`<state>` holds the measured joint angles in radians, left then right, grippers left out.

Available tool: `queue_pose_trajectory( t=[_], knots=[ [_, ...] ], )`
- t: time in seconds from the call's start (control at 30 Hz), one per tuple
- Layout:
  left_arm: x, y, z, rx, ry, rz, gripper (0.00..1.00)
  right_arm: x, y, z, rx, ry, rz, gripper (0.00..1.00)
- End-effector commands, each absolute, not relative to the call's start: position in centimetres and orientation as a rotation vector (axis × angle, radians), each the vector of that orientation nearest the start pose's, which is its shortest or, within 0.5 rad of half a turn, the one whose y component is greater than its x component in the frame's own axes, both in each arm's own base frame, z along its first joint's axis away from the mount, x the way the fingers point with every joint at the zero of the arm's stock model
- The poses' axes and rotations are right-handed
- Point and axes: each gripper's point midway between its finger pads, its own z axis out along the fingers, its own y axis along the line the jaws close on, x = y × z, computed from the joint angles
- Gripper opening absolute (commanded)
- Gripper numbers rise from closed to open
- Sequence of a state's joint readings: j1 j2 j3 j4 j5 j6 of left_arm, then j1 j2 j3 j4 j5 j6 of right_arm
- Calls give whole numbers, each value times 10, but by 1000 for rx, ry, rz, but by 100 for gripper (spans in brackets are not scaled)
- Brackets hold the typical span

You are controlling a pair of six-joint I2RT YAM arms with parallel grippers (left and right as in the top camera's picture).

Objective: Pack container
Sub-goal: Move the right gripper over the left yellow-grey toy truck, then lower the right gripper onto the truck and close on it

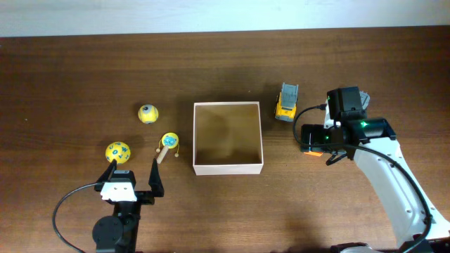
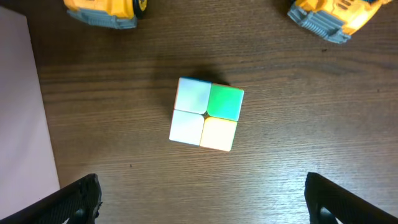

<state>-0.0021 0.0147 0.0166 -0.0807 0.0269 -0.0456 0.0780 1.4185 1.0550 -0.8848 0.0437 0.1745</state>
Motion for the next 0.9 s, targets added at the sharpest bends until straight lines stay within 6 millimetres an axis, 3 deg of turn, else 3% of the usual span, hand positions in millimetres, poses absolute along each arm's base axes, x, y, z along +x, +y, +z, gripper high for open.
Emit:
queue_pose_trajectory(
  t=[0.0, 0.47, 0.87],
  knots=[
    [246, -6, 157, 4, 1649, -54, 99, 313, 16, 115, 102, 2799, -1, 99],
    [246, -6, 157, 4, 1649, -54, 99, 330, 17, 87, 278, 2820, 21, 99],
    [246, -6, 157, 4, 1649, -54, 99, 376, 22, 106, 203, 2628, 60, 99]
  ],
)
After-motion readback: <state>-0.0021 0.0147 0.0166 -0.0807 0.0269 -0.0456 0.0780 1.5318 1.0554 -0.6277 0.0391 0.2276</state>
